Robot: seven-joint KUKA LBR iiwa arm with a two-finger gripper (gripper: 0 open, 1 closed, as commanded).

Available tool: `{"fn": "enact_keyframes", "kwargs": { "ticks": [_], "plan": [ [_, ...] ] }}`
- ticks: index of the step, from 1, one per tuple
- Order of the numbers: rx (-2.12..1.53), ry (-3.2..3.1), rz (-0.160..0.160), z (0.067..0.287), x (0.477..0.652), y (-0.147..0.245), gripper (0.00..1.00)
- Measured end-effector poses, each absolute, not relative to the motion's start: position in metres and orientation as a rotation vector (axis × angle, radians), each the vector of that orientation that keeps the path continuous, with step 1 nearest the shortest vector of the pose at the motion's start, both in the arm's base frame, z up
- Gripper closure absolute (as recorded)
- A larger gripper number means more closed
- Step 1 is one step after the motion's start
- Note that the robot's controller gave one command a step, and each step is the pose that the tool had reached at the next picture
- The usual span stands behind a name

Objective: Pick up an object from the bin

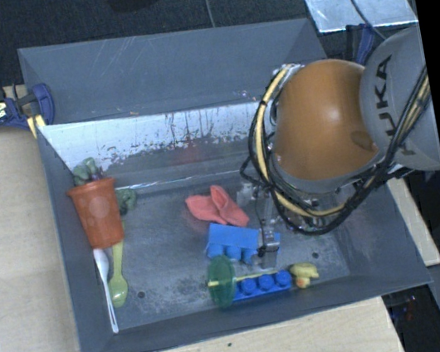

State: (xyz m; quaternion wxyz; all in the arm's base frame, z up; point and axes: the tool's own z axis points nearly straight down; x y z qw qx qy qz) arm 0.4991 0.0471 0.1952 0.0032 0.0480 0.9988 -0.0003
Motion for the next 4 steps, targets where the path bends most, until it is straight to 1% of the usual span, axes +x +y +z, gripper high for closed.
{"fn": "enact_keyframes", "kwargs": {
  "ticks": [1, 2, 3, 4],
  "plan": [
    [0.153, 3.126, 0.005, 0.165, 0.522, 0.025, 0.00],
    [-0.061, 3.124, 0.000, 0.090, 0.518, 0.027, 0.00],
    [0.113, 3.118, 0.003, 0.066, 0.526, 0.027, 0.00],
    [0.248, 3.110, 0.004, 0.070, 0.529, 0.040, 0.00]
  ]
}}
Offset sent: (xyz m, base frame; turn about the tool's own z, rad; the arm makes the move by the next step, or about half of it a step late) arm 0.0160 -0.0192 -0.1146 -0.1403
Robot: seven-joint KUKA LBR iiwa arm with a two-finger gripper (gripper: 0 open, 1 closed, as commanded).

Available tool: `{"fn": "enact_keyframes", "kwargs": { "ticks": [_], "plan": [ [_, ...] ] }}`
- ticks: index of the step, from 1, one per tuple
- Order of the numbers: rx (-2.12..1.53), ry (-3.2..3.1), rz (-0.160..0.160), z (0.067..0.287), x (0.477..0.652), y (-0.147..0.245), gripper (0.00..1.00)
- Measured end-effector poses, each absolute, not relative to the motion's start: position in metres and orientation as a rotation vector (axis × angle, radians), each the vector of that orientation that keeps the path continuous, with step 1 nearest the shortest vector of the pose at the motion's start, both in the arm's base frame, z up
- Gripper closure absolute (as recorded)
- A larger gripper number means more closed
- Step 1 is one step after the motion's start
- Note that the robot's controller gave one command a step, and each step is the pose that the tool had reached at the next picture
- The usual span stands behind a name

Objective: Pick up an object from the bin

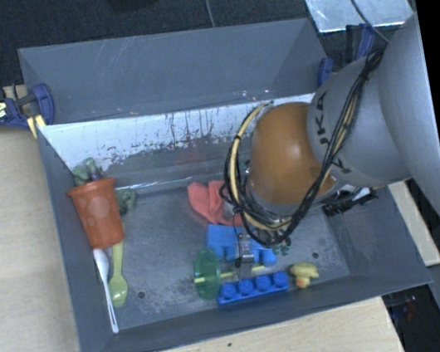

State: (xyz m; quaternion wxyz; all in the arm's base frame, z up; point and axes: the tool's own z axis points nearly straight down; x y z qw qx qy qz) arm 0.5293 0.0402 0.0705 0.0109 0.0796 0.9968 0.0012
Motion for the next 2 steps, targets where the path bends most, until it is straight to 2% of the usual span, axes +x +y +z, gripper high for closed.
{"fn": "enact_keyframes", "kwargs": {
  "ticks": [1, 2],
  "plan": [
    [0.183, 3.108, 0.003, 0.0812, 0.5313, 0.0190, 1.00],
    [0.183, 3.108, 0.003, 0.0812, 0.5312, 0.0191, 1.00]
  ]
}}
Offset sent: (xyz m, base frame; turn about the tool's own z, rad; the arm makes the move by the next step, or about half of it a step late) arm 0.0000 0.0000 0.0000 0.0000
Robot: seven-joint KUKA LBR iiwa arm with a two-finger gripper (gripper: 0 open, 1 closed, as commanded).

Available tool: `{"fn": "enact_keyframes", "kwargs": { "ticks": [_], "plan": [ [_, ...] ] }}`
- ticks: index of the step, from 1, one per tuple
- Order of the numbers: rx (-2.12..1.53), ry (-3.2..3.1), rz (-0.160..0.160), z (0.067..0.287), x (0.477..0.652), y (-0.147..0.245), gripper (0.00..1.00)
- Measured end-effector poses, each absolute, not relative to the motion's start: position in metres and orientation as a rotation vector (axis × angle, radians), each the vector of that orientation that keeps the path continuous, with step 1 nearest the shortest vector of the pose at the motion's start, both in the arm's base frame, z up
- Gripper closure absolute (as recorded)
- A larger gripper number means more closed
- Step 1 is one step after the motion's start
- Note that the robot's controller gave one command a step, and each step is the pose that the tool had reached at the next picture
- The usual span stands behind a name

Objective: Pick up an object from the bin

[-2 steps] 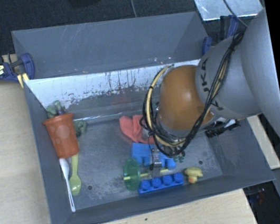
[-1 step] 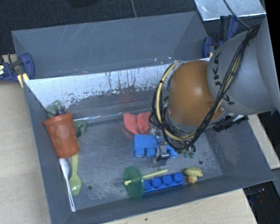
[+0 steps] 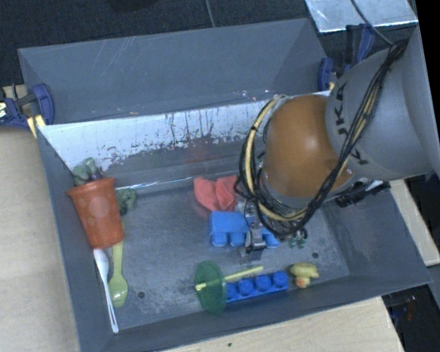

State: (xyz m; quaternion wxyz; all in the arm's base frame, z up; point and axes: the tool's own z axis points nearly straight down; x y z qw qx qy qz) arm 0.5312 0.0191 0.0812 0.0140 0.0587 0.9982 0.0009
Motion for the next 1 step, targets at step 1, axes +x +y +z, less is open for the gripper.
{"fn": "enact_keyframes", "kwargs": {
  "ticks": [1],
  "plan": [
    [0.108, 3.119, 0.000, 0.1519, 0.5183, 0.0156, 1.00]
  ]
}}
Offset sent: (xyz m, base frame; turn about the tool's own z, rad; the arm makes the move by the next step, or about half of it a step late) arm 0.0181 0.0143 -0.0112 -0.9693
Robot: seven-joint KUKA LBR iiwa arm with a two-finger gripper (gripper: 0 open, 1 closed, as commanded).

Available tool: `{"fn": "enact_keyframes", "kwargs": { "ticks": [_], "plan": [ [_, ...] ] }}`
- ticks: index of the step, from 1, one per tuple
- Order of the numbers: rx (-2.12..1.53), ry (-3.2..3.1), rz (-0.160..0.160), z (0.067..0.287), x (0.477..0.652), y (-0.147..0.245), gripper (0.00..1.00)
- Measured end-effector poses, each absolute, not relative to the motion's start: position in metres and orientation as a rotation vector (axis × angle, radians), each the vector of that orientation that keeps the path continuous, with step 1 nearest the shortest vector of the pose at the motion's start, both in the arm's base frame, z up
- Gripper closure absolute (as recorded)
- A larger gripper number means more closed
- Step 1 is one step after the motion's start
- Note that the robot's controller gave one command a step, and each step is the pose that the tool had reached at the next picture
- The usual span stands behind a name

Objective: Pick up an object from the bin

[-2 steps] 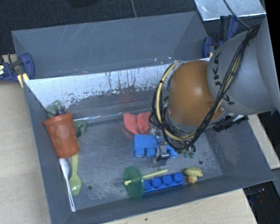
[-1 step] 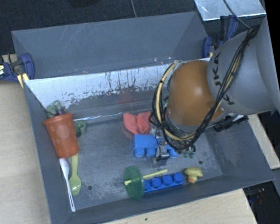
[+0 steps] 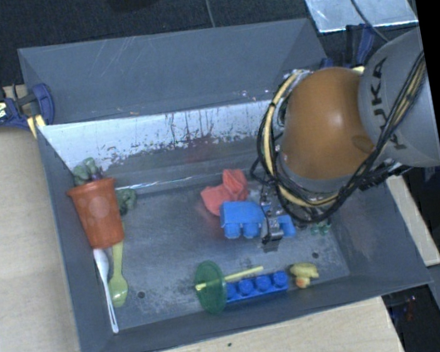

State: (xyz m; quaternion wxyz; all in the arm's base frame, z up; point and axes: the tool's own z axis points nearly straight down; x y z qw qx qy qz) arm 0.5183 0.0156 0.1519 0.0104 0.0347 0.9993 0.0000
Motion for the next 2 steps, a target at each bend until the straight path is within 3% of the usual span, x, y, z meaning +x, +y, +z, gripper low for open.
{"fn": "enact_keyframes", "kwargs": {
  "ticks": [1, 2],
  "plan": [
    [-0.308, 3.098, -0.003, 0.142, 0.531, 0.022, 1.00],
    [-0.533, 3.073, -0.005, 0.190, 0.530, 0.022, 1.00]
  ]
}}
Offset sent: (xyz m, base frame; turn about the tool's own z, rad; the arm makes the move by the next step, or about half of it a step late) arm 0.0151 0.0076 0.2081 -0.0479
